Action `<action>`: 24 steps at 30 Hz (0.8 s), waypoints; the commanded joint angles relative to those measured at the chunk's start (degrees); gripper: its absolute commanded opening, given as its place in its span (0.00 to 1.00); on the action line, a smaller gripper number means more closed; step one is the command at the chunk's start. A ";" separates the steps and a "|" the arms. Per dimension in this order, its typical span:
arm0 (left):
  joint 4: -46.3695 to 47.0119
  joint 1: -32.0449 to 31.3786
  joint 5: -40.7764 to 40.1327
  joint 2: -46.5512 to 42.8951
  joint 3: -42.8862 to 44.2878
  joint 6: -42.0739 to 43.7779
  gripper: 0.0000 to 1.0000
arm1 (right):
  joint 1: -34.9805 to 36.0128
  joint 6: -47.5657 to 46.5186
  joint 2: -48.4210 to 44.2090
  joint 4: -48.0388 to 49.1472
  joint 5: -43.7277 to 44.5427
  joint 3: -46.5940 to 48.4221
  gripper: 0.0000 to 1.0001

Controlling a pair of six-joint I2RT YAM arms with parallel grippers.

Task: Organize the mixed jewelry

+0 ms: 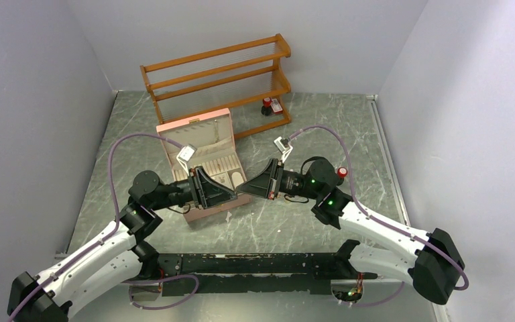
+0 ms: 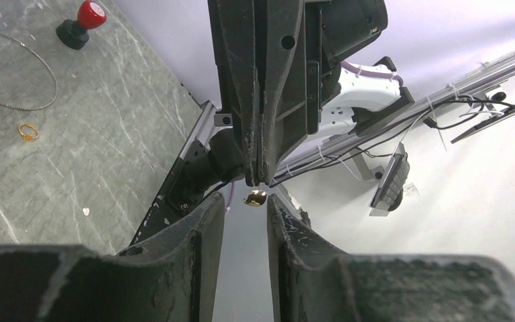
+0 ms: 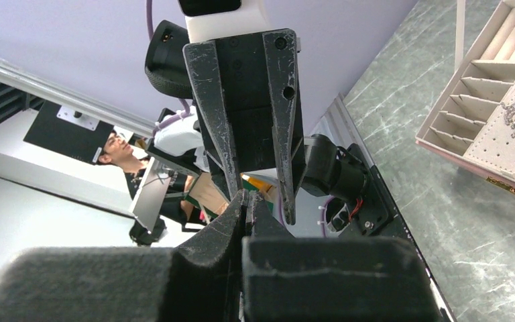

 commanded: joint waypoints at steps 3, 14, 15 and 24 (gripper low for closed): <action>0.17 -0.65 0.41 -0.22 1.77 2.52 0.32 | 0.13 0.13 -0.10 0.62 -0.55 0.23 0.00; 3.03 -0.85 -0.06 -0.83 1.09 1.89 0.38 | 0.13 0.68 0.40 -0.36 -0.83 -0.01 0.00; 3.09 -0.82 -0.10 -0.83 1.09 1.87 0.37 | 0.13 0.68 0.41 -0.61 -0.77 0.04 0.00; 4.16 -0.93 0.14 0.10 1.18 1.81 0.31 | 0.16 0.57 0.90 -1.24 -1.26 0.49 0.00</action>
